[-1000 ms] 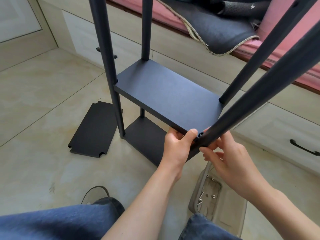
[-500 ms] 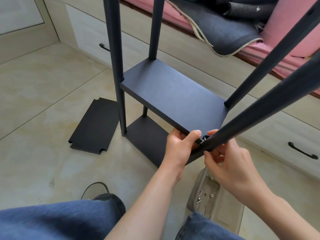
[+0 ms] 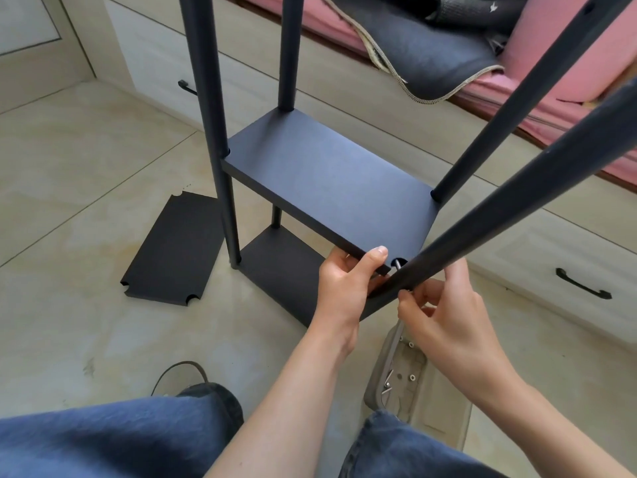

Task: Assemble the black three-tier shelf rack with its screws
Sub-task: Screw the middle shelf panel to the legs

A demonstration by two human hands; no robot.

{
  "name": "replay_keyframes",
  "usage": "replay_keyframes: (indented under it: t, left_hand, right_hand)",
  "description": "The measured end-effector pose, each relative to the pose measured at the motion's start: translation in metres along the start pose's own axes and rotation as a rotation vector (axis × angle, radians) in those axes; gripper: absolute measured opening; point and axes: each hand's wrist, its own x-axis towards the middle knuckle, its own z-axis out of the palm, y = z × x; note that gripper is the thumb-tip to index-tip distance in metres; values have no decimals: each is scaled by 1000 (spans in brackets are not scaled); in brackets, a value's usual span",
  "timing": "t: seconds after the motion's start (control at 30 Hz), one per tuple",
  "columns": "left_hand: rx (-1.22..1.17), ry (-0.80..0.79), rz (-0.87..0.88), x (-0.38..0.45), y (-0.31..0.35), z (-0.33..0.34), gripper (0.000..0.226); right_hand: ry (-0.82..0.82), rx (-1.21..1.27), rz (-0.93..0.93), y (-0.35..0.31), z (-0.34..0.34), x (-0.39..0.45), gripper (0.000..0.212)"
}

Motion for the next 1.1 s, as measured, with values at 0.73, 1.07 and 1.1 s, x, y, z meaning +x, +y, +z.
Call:
replay_keyframes:
  t: [0.73,1.07,1.1]
  left_hand:
    - [-86,152,-3,-15,-8,24,17]
    - [-103,117,21,-12,-11,21,14]
    - [-102,114,25,-12,-11,21,13]
  right_hand:
    - [78,-11,-24,7,7,-10,39]
    - [149,-67,-79,11,10,-11,30]
    - [145,-76,-86,11,11,-11,29]
